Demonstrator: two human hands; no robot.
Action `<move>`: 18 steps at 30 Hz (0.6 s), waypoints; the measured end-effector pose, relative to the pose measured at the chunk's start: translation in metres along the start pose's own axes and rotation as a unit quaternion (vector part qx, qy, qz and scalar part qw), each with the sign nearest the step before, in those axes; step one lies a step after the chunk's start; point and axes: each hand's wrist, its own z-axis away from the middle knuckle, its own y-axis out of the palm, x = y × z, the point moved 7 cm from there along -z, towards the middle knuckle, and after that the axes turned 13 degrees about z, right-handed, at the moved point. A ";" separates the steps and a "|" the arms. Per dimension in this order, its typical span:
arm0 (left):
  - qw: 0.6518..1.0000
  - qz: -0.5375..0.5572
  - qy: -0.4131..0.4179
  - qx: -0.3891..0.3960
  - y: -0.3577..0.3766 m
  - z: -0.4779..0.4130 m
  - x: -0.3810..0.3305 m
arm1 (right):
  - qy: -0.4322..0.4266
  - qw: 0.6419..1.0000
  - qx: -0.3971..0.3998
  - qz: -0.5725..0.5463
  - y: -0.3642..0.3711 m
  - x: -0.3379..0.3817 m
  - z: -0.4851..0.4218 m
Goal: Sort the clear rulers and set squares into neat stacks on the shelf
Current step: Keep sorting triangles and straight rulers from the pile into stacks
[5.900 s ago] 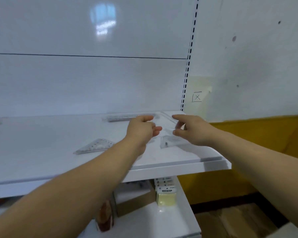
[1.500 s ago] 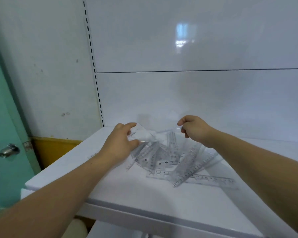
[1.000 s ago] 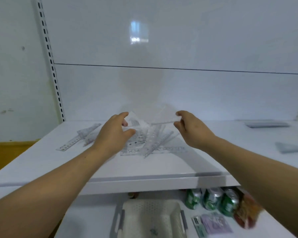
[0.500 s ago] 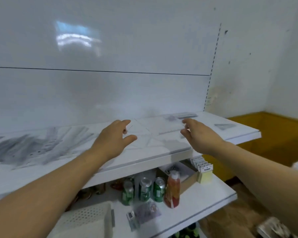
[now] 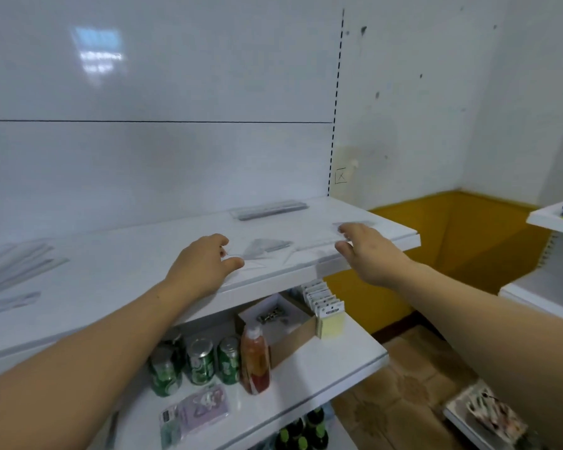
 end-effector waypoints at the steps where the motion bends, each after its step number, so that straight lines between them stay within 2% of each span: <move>1: 1.000 0.001 -0.013 0.000 -0.001 -0.004 0.004 | -0.004 1.000 0.001 -0.006 0.004 0.003 -0.008; 11: 0.994 0.015 -0.105 -0.019 -0.014 -0.043 0.046 | -0.096 0.992 0.085 0.005 0.047 0.058 -0.086; 18: 0.988 0.019 -0.144 -0.051 -0.011 -0.043 0.052 | -0.166 0.976 0.134 0.030 0.065 0.065 -0.114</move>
